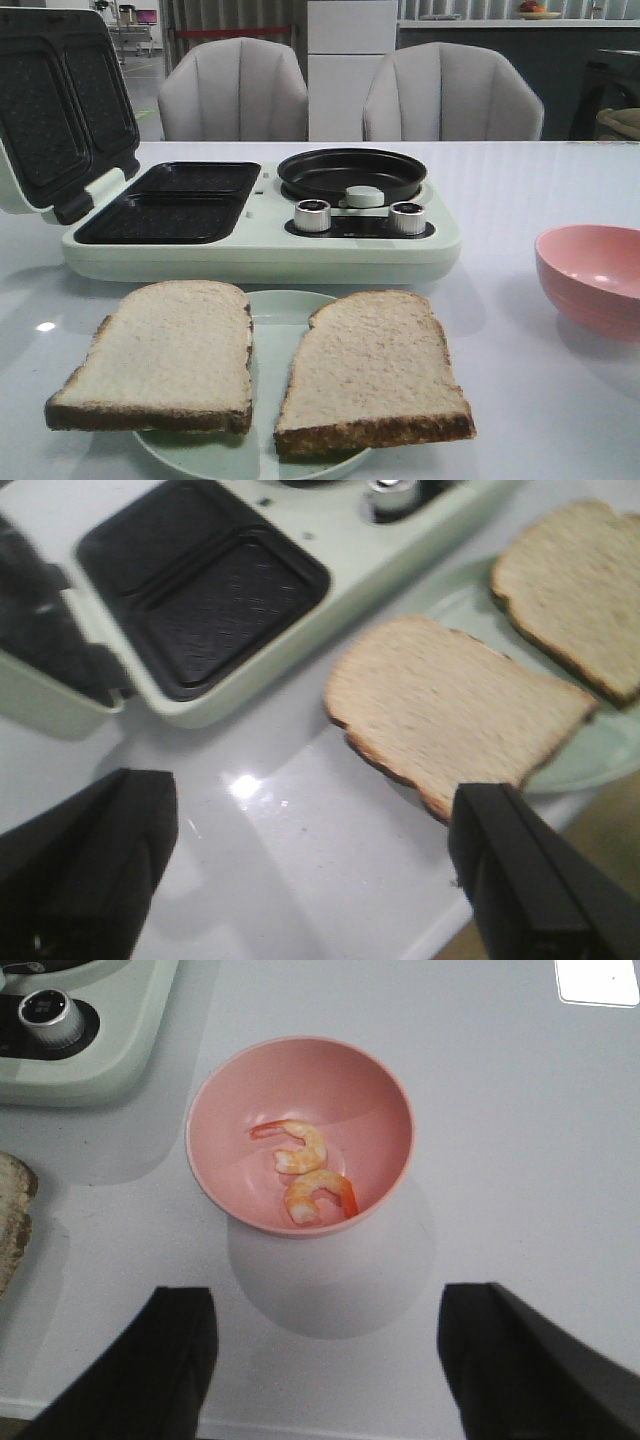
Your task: Make breakfast with bread and shrimp
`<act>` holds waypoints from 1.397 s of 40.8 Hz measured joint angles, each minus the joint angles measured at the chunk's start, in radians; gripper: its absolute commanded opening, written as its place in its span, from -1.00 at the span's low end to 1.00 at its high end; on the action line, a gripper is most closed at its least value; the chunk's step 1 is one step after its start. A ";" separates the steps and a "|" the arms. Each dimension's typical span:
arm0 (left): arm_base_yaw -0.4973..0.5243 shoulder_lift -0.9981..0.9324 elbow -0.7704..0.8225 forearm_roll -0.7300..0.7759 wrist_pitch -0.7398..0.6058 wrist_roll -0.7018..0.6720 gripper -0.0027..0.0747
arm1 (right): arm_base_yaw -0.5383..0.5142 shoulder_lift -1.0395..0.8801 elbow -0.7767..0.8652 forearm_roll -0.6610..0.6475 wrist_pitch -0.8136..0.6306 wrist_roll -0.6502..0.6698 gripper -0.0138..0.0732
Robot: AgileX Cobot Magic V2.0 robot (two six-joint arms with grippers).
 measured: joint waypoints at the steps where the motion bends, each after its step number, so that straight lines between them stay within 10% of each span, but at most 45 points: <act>1: -0.044 0.018 0.000 0.019 0.008 0.001 0.59 | 0.000 0.000 0.000 0.000 0.000 0.000 0.63; 13: -0.398 0.317 0.000 0.437 0.097 -0.195 0.43 | 0.000 0.000 0.000 0.000 0.000 0.000 0.63; 29: -0.455 0.661 -0.003 1.035 0.101 -0.710 0.43 | 0.000 0.000 0.000 0.000 0.000 0.000 0.63; 36: -0.455 0.721 -0.006 1.130 0.099 -0.769 0.39 | 0.000 0.000 0.000 0.000 0.000 0.000 0.63; 57: -0.455 0.733 -0.006 1.160 0.093 -0.782 -0.60 | 0.000 0.000 0.000 0.000 0.000 0.000 0.63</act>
